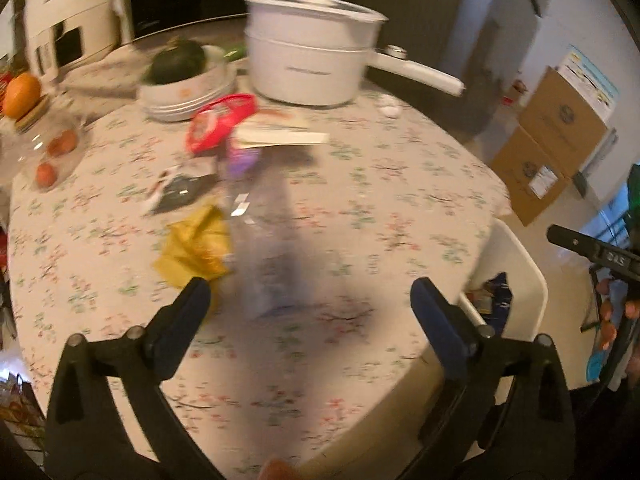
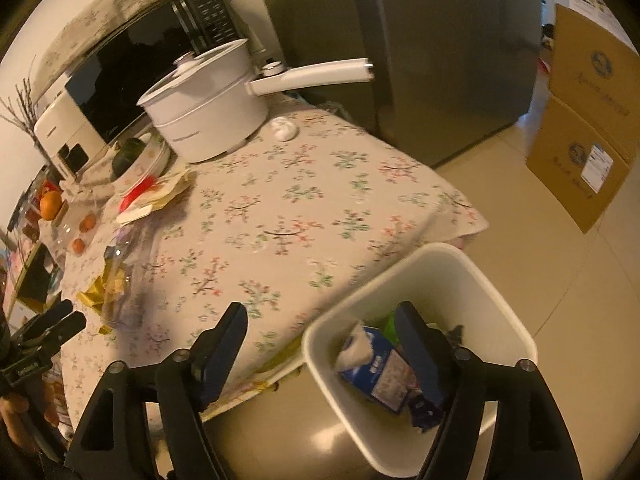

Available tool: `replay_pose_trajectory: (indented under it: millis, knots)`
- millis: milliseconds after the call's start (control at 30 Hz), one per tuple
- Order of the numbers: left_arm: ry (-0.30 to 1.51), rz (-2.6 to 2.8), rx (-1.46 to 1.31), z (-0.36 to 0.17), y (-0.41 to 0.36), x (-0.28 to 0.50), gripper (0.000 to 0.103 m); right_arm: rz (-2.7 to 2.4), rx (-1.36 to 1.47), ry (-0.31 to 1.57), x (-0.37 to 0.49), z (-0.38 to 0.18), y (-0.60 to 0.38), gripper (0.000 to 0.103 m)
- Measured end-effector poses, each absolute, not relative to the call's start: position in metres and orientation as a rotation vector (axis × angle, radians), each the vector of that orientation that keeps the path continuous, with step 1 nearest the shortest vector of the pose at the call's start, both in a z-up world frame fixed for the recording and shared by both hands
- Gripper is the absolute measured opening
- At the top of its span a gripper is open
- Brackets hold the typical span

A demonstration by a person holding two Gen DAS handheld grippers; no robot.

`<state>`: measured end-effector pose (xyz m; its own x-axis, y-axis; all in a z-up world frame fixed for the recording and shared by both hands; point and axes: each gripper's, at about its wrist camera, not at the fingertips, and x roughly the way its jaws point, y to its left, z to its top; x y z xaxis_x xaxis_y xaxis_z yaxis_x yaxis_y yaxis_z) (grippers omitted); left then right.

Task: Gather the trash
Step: 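Return over the table and grasp the yellow bag with the left tool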

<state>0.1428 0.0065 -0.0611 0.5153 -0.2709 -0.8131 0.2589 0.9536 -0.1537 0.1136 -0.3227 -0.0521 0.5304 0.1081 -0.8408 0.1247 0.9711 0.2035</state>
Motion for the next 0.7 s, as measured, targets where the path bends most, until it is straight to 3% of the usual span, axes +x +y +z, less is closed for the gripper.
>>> replay_pose_trajectory:
  millis: [533,600,700]
  knots:
    - [1.079,-0.139,-0.254,-0.102,0.082,0.186,0.100,0.081,0.222,1.049,0.147,-0.059,-0.248,0.083]
    - [1.076,-0.128,-0.290,-0.105,0.085,0.189,0.096,0.084,0.217,1.054,0.149,-0.060,-0.244,0.083]
    - [1.092,-0.149,-0.350,-0.112,0.087,0.195,0.079,0.084,0.210,1.061,0.151,-0.063,-0.240,0.083]
